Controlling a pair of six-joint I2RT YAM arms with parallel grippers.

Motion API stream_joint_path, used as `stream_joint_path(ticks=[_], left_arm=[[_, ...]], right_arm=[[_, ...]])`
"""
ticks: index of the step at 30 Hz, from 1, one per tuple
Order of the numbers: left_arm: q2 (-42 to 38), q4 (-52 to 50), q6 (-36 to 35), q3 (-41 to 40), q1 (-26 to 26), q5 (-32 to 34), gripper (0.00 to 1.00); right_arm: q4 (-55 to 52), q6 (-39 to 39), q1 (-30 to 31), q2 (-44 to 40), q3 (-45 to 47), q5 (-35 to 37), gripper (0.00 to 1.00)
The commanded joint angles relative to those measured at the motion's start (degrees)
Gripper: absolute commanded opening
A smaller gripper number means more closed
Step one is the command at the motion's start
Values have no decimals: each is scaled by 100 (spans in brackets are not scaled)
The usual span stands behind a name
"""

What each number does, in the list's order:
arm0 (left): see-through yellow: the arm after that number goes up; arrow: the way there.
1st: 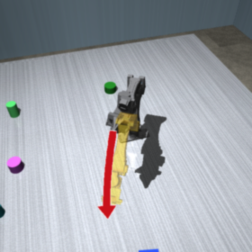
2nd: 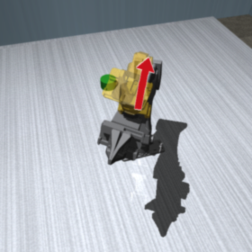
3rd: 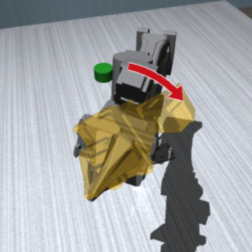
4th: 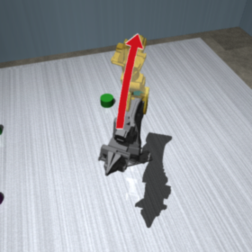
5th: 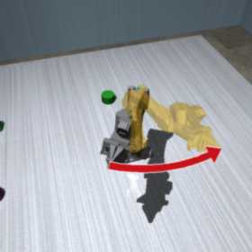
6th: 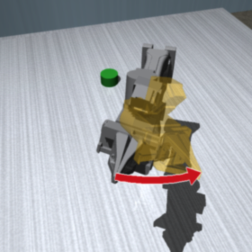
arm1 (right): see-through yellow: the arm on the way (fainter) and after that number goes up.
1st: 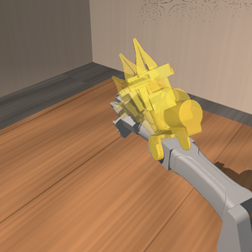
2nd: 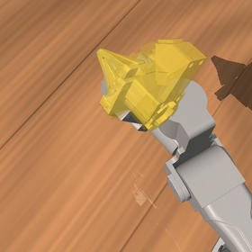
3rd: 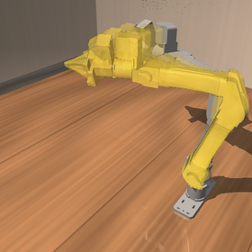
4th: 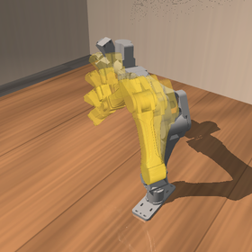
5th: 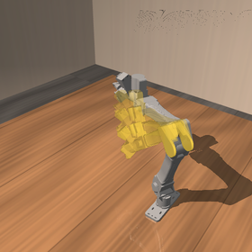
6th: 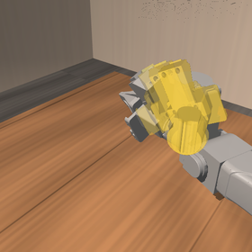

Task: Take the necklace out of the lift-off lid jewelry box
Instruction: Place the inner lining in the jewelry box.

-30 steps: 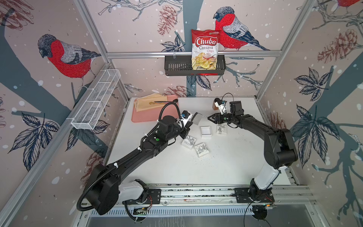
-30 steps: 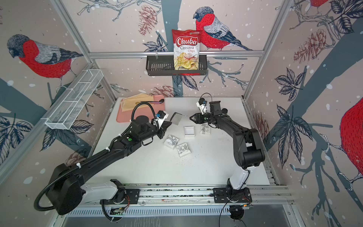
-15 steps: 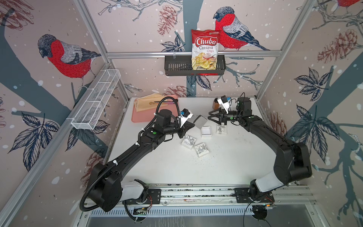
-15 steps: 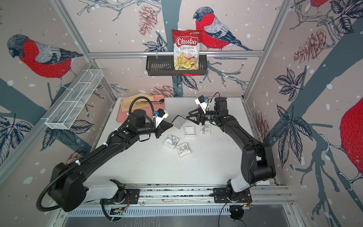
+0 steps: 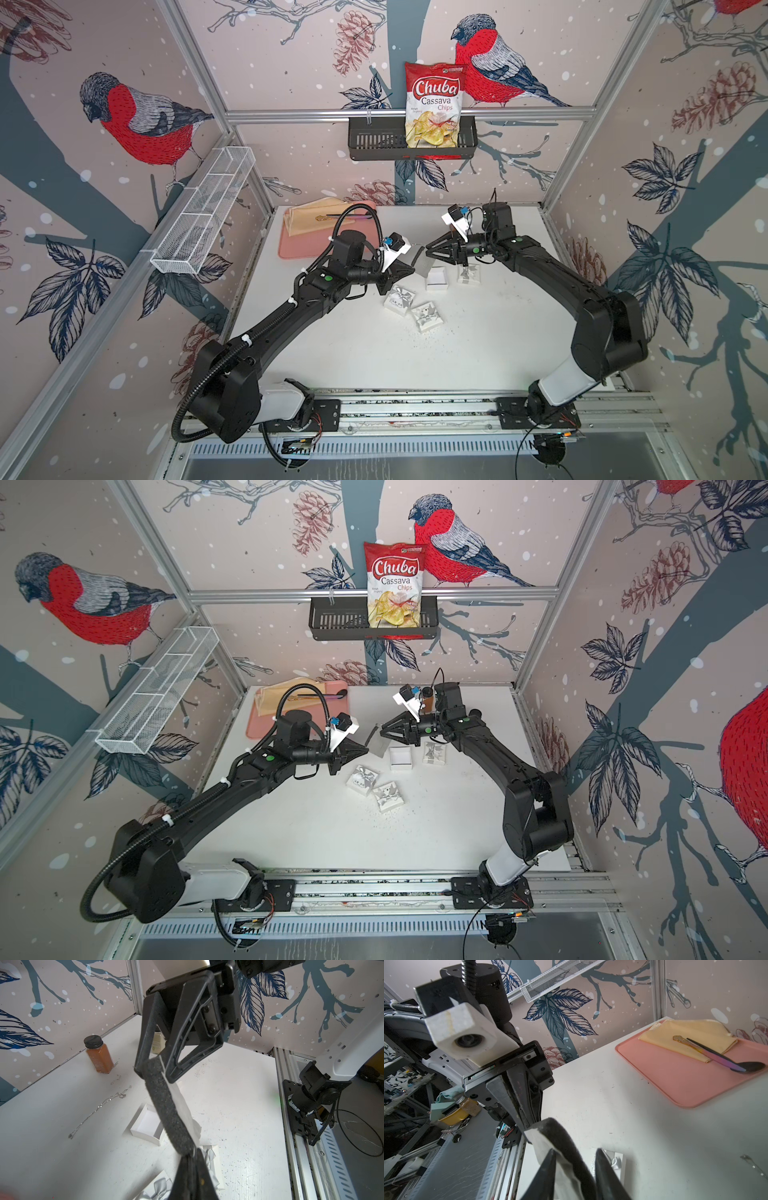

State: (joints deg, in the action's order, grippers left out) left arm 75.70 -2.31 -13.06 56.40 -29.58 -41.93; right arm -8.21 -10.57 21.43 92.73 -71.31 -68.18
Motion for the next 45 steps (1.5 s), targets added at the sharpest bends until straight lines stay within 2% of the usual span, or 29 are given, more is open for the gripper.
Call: stream_joint_path(ticks=[1, 5, 6, 8, 9, 12, 19, 25, 28, 31, 37, 45], left_arm=[[-29, -20, -109, 46, 16, -70, 0], [-23, -14, -109, 46, 20, -78, 0], [-29, -25, -116, 46, 21, -104, 0], [-34, -42, -174, 46, 17, -218, 0], [-36, -65, -227, 45, 18, -291, 0], [-30, -133, -499, 21, 14, -626, 0], [-42, -287, -672, 46, 15, -606, 0], [-63, -314, -707, 45, 16, -579, 0], [-77, -354, -707, 46, 15, -498, 0], [-102, -389, -709, 46, 17, -397, 0], [-170, -420, -664, 45, 16, -201, 0], [-117, -446, -663, 42, 15, -148, 0]], right_arm=[[-155, -135, 10, -11, -2, -128, 23], [-156, -165, 10, -115, 103, -118, 21], [-174, -214, 4, -144, 130, -109, 23], [-204, -286, -8, -184, 176, -41, 47], [-252, -344, -19, -194, 177, -27, 55], [-473, -509, -90, -184, 66, -46, 58], [-921, -858, -98, -150, -67, -407, 54], [-1796, -1637, 81, -72, -197, -524, 55], [-1710, -1558, 84, -118, -126, -513, 50], [-1575, -1458, 72, -197, -66, -494, 40], [-1483, -1356, 13, -282, 17, -446, 37], [-1463, -1329, 22, -315, 53, -424, 23]])
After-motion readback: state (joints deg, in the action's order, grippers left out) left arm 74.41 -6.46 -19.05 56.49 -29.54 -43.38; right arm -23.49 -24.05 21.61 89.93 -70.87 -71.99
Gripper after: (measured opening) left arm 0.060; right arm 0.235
